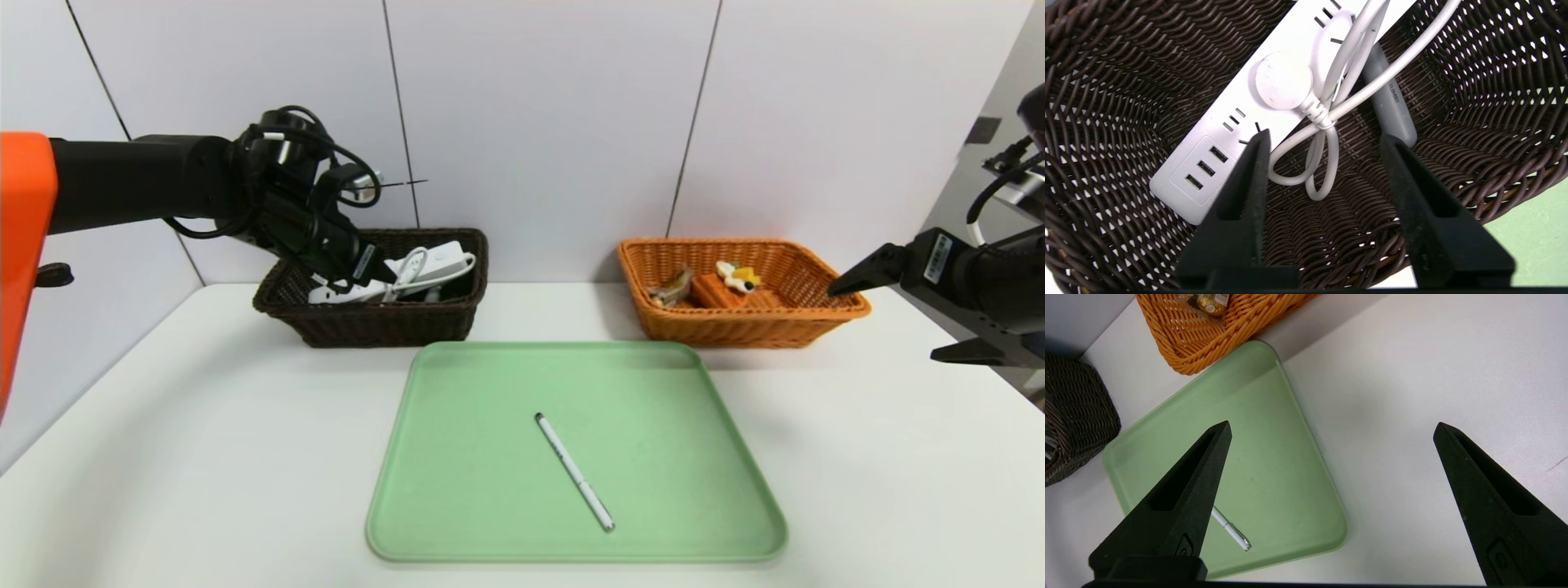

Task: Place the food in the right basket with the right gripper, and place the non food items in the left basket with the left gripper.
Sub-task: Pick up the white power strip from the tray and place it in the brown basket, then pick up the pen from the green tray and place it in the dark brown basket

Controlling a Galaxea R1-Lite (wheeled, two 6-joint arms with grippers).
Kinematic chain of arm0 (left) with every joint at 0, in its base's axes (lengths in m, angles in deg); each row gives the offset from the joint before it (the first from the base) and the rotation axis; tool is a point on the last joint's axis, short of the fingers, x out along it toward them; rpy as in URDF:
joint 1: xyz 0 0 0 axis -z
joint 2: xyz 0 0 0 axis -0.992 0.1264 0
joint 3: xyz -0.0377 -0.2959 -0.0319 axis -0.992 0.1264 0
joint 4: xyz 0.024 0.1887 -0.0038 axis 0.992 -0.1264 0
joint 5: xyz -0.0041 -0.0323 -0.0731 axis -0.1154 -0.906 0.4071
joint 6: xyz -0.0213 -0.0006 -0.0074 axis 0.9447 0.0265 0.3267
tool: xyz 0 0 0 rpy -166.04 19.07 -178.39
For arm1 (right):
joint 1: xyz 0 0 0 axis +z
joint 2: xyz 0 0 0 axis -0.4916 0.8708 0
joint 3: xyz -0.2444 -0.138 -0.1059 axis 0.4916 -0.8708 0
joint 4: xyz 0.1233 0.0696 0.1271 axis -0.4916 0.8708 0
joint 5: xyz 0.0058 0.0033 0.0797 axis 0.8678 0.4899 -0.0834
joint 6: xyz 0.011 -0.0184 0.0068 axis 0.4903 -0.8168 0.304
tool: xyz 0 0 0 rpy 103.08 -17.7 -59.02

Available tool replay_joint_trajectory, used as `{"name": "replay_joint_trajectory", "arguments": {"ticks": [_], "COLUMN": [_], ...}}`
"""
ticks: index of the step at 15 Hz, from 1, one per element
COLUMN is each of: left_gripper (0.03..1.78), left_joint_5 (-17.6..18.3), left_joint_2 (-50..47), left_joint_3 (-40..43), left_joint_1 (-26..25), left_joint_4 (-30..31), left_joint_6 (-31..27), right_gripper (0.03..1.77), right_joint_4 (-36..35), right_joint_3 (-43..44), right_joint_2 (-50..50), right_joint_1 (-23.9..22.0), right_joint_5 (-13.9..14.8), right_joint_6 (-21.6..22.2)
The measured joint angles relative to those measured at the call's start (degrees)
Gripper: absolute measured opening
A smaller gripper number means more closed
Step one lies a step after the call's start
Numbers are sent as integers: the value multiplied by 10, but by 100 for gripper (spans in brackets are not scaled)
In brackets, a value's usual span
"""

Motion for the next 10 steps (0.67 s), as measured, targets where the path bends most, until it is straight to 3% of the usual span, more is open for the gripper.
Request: {"name": "replay_joint_trajectory", "arguments": {"ticks": [6, 8, 10], "left_gripper": [138, 145, 151], "left_joint_5": [-9, -57, -143], "left_joint_2": [-42, -79, -106], "left_joint_3": [-52, -54, -53], "left_joint_1": [19, 55, 111], "left_joint_4": [-4, -28, -63], "left_joint_6": [54, 108, 208], "right_gripper": [171, 171, 171], "right_joint_4": [0, -1, -1], "right_joint_3": [6, 11, 11], "right_joint_2": [1, 3, 5], "right_joint_1": [0, 0, 0], "right_joint_5": [0, 0, -1], "right_joint_6": [0, 1, 4]}}
